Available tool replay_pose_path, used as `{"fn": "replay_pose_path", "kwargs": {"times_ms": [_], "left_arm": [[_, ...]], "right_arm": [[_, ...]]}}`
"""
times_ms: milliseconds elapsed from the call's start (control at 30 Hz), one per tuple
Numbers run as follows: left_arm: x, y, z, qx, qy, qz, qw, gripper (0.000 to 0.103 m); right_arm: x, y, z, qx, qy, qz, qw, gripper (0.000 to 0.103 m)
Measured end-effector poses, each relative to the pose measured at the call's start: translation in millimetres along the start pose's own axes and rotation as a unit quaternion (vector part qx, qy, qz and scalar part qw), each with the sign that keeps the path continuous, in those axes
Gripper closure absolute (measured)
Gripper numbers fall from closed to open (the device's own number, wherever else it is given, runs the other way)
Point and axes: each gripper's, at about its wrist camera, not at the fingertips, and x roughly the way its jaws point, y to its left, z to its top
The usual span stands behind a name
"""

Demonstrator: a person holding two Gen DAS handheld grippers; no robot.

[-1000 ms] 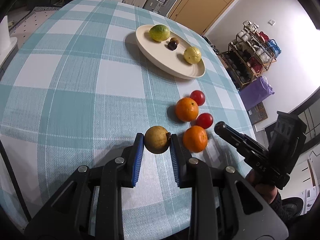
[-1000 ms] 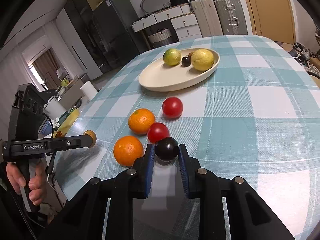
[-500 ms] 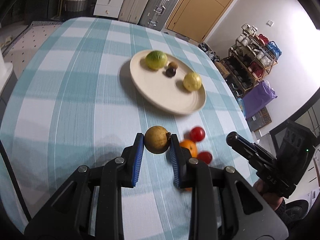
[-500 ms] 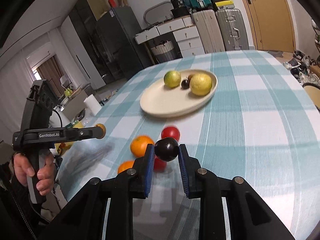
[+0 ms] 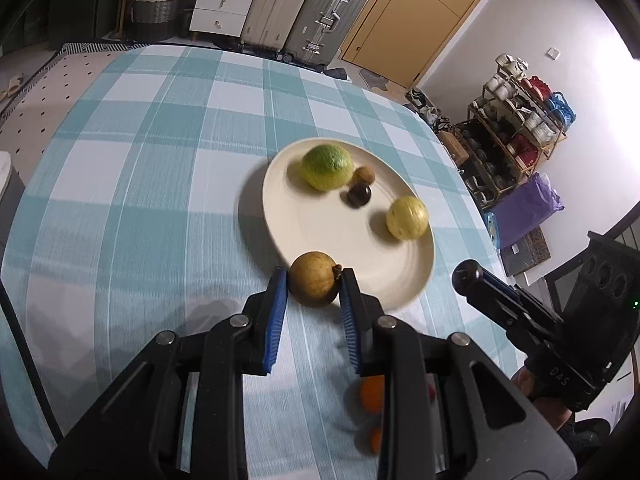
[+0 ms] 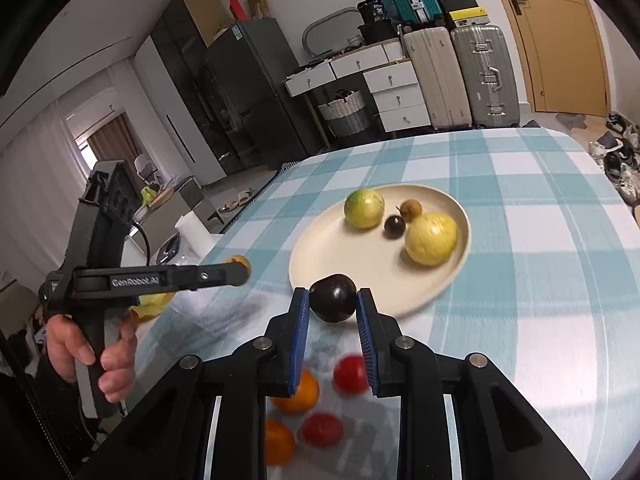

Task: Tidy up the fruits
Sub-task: 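Carry the brown fruit with the left tool while the right tool carries the plum onto the plate, opening both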

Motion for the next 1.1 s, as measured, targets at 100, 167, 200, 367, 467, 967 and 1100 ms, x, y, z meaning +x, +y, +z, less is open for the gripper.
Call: {"fn": "replay_pose_path", "kwargs": {"times_ms": [100,167,200,367,467,967,1100], "left_arm": [[16.1,2.0,15.0,-0.001,0.007,-0.003,1.0,0.08],[28.4,2.5,24.4,0.0,0.016,-0.004,0.9999,0.08],[32.4,2.5,28.1,0.002,0.018,-0.005,0.9998,0.08],[52.3,0.4,46.7,0.011,0.025,-0.005,0.9996,0.08],[64.1,1.0,57.9,0.013,0.029,-0.007,0.9995,0.08],[107.4,15.2,83.6,-0.009,0.057,-0.033,0.9978,0.08],[109.4,17.0,86.0,-0.012,0.055,-0.036,0.9978,0.08]], "right_arm": [[13.3,-0.1,13.9,-0.007,0.003,0.005,1.0,0.079],[24.1,-1.6,21.9,-0.009,0.007,0.008,1.0,0.079],[30.1,-2.7,25.2,-0.008,0.009,0.009,1.0,0.079],[57.3,-8.3,38.5,-0.004,0.023,0.013,1.0,0.079],[70.9,-10.0,43.3,-0.007,0.033,0.012,0.999,0.079],[123.4,-22.1,50.7,0.018,0.085,0.011,0.996,0.078],[134.0,-17.6,49.4,0.013,0.095,0.014,0.995,0.078]]}}
